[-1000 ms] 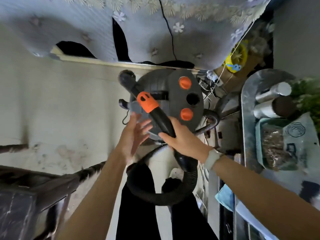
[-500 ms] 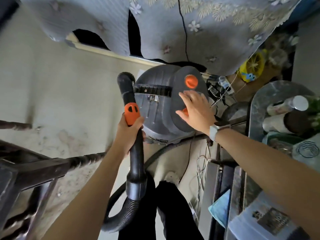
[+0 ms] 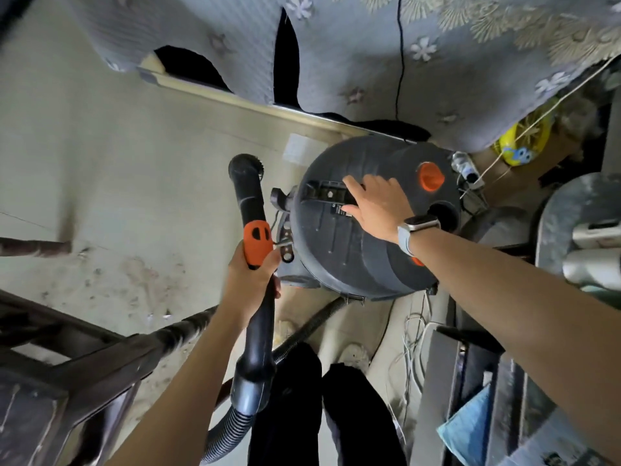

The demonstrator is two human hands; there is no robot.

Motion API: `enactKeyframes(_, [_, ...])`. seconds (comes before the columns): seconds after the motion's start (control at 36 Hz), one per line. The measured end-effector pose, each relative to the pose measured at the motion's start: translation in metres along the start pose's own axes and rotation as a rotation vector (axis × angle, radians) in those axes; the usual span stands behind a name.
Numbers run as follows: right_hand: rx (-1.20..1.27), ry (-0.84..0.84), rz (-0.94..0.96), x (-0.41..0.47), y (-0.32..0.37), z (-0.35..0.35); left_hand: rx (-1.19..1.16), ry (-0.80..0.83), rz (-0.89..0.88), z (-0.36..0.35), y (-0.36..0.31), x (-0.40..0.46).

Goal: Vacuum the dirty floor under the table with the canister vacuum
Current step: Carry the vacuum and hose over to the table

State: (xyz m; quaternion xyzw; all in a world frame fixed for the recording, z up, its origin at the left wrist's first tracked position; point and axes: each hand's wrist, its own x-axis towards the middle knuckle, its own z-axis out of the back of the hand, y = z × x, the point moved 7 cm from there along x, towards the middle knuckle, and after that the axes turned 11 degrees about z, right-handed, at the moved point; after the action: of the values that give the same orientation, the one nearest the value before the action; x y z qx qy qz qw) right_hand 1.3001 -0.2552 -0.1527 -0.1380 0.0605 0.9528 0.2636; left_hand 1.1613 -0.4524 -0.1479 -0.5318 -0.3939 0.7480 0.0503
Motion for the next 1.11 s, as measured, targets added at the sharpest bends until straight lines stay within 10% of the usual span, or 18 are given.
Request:
enactKeyframes(0.94, [0.189, -0.003, -0.491, 0.113, -0.076, 0.043, -0.042, 0.036, -0.029, 0.003, -0.038, 0.028])
enactKeyframes(1.11, [0.233, -0.049, -0.019, 0.105, -0.088, 0.053, 0.023, 0.007, -0.077, -0.025, -0.065, 0.037])
